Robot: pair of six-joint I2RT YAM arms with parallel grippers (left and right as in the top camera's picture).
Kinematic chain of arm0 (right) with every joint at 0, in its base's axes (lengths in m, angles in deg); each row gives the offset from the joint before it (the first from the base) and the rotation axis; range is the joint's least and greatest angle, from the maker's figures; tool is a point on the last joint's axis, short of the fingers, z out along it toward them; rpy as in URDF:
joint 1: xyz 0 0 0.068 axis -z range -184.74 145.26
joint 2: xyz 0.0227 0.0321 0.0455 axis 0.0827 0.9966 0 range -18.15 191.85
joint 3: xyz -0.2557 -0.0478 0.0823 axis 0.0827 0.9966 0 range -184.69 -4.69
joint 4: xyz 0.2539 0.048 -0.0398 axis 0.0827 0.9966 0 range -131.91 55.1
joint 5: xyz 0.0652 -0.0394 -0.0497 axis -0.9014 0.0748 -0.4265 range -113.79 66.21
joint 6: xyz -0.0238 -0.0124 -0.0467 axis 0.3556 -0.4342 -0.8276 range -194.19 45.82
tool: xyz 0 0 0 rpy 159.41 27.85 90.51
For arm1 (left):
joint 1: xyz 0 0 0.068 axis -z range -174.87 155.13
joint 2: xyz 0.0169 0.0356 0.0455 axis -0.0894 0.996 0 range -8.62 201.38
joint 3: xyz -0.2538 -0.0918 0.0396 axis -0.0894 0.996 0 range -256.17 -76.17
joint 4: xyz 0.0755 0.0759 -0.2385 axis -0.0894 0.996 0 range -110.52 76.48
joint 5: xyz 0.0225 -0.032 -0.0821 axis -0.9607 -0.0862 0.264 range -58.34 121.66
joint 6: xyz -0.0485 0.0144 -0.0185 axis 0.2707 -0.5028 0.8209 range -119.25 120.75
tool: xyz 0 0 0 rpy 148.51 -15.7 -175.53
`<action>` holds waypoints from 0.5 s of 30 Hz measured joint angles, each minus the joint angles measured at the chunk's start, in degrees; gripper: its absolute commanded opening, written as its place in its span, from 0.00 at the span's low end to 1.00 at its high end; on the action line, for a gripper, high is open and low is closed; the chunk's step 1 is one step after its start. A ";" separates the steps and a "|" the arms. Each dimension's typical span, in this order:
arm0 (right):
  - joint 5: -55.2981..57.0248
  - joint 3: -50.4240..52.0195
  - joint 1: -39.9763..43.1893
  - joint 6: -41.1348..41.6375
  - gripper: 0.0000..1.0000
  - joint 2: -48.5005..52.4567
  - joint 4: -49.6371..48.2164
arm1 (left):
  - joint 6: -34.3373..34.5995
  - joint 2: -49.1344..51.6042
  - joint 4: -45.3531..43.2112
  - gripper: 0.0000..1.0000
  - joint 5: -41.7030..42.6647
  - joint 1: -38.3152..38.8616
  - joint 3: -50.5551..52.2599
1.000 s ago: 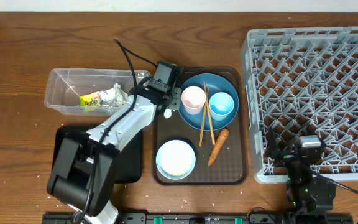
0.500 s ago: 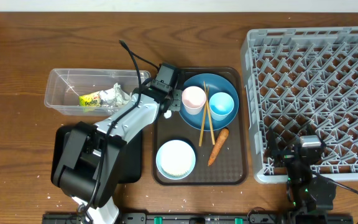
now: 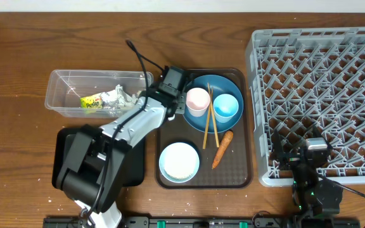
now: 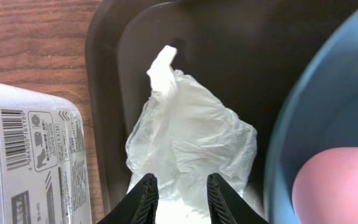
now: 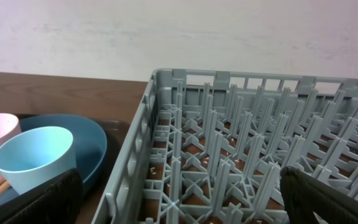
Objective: Sort waste into correct bins and load items into the dishwasher rack
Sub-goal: 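Reach the left gripper to the white tissue and grasp it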
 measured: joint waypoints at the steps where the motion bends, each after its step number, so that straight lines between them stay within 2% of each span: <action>1: 0.00 0.00 0.00 0.00 0.99 0.00 0.00 | 0.00 0.00 0.00 0.29 -0.50 0.52 0.00; 10: 0.00 0.00 0.00 0.00 0.99 0.00 0.00 | 0.00 0.00 0.00 0.30 -2.21 3.23 0.00; 11: 0.00 0.00 0.00 0.00 0.99 0.00 -0.02 | 0.00 0.00 0.00 0.34 -2.21 3.23 0.00; 15: 0.00 0.00 0.00 0.00 0.99 0.00 0.00 | -0.07 0.00 -0.02 0.38 -2.43 3.23 0.00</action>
